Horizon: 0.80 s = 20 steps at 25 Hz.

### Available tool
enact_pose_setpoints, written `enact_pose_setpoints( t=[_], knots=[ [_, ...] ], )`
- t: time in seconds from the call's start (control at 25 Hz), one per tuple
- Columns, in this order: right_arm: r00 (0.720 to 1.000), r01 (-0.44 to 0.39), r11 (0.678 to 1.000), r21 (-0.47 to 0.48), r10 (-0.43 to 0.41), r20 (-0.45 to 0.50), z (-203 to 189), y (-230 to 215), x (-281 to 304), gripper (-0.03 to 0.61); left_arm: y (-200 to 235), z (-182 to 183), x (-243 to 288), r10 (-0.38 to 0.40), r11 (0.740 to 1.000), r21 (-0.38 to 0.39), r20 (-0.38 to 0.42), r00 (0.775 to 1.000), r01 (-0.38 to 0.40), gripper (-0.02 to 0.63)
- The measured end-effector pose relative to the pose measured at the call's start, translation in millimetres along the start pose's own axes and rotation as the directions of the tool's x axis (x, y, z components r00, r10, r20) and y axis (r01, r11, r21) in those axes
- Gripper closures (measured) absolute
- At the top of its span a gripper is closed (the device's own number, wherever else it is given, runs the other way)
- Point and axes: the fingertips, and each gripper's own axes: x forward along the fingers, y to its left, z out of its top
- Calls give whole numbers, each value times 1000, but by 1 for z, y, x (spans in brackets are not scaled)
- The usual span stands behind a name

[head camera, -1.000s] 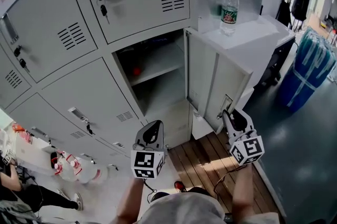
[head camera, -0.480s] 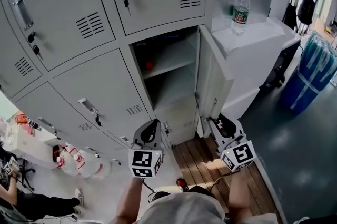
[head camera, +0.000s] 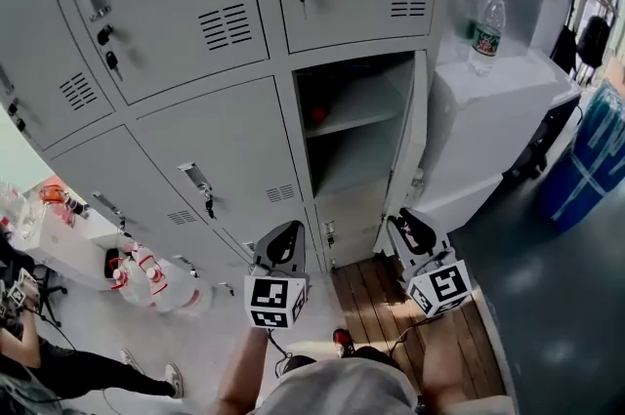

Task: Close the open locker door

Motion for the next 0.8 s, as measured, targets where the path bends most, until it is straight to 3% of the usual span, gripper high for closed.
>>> enact_pose_setpoints(
  t=[0.12,0.8],
  knots=[
    [1000,-26,1000,-4,26,6,1,12,14,495,10,1,-5,21,1000,-3,5,1000,-21,592],
    [997,-75,996,-39,75,11,-1,46,91,497,70,-6,-24,169,985,-16,-8,986,-169,592]
  ],
)
